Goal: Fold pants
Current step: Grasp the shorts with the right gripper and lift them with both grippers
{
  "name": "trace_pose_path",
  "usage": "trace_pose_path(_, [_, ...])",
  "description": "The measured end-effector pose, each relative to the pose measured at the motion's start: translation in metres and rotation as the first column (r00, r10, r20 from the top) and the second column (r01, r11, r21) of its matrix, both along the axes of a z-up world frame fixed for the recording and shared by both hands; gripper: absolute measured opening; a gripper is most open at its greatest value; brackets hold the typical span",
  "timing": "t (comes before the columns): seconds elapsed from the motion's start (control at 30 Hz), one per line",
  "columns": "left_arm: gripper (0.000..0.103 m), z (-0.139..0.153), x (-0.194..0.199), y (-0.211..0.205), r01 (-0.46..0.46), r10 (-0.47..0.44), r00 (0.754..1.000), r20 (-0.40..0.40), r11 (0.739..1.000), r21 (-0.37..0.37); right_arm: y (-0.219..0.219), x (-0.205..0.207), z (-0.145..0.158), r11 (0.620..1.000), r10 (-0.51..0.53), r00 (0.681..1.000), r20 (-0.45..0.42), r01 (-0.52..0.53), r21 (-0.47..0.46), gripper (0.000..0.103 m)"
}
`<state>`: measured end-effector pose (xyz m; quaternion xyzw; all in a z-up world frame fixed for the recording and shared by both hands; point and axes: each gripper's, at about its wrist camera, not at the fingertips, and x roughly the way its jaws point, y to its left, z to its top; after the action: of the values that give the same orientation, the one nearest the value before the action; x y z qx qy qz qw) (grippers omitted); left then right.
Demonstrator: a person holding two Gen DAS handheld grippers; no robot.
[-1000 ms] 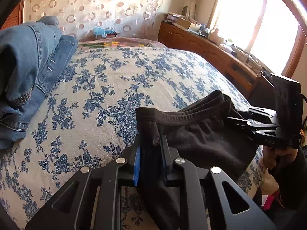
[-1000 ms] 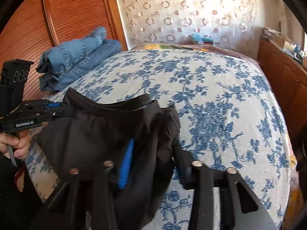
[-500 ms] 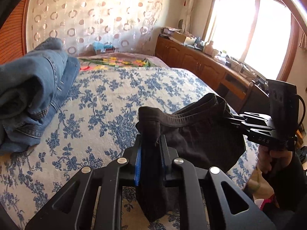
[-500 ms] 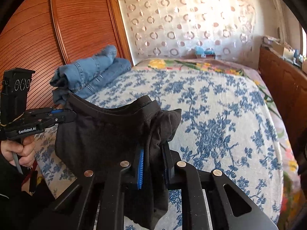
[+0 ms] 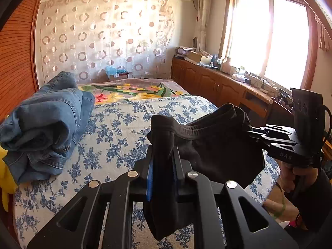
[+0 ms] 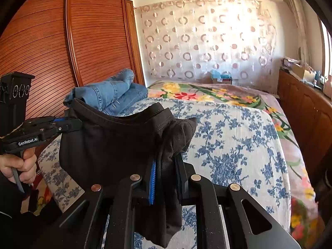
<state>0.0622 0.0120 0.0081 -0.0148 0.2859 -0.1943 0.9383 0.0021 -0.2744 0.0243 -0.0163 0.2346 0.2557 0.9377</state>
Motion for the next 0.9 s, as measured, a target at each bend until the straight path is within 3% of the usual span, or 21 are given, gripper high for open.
trace_pose_path(0.37, [0.016, 0.009, -0.007, 0.011, -0.025, 0.026, 0.999, 0.032, 1.000, -0.013, 0.007, 0.005, 0.016, 0.999, 0.026, 0.999, 0.048, -0.025, -0.022, 0.015])
trace_pose_path(0.9, [0.016, 0.032, -0.001, 0.059, -0.143, 0.144, 0.985, 0.098, 0.990, -0.023, 0.049, 0.061, 0.037, 0.988, 0.154, 0.982, 0.113, -0.151, -0.029, 0.015])
